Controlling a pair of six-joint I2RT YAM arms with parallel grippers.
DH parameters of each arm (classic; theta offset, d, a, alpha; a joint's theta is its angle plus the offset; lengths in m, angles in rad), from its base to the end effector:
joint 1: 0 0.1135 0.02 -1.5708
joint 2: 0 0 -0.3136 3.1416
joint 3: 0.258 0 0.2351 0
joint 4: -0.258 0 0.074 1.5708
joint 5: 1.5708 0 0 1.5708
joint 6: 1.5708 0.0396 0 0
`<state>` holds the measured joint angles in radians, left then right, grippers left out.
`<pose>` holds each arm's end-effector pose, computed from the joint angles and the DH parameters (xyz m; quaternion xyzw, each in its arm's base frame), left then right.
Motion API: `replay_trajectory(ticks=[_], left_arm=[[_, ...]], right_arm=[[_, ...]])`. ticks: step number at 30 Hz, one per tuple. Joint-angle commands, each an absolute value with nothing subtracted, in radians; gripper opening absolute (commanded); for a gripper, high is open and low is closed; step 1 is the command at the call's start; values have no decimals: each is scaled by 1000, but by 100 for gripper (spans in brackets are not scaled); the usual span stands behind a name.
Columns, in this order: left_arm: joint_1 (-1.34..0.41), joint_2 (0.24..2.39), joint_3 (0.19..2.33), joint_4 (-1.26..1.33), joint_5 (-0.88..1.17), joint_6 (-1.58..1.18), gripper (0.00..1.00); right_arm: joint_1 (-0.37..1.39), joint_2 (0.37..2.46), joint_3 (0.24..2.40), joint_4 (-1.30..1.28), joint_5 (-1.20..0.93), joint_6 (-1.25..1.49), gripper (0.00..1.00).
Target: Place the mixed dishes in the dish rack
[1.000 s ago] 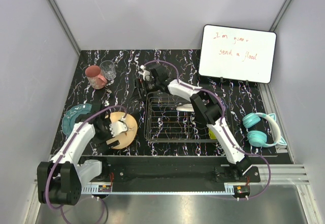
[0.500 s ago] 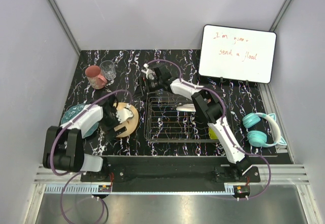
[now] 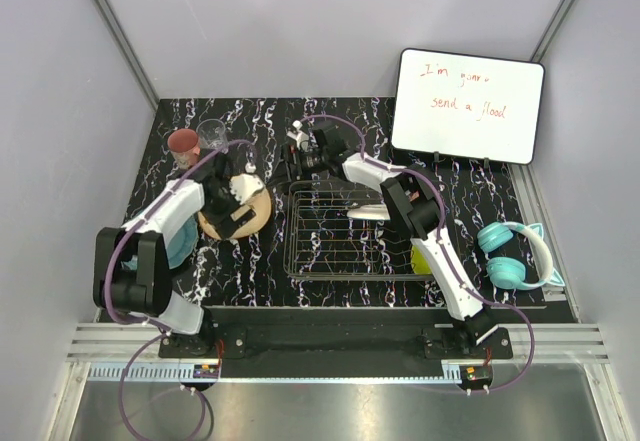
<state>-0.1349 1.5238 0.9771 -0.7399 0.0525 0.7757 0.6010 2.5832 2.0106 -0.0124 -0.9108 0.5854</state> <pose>0.2598 -0.0374 0.2508 0.4385 0.8871 0.0199 0.1426 0.4701 0.3603 0.1526 -0.2143 0.7895 0.5588 0.1358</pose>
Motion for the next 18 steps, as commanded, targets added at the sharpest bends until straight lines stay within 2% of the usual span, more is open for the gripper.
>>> replay_trajectory(ticks=[1,9,18], left_arm=[[-25,1414,1063,-807,112,744,99],[207,1555,1126,-831,159,693,99],[201,1752,1259,-828,250,617,99]], right_arm=[[588,2628,2023,-8,-891,598,100],[586,2617,1997,-9,-900,609,98],[578,2588,1968,-9,-893,594,98]])
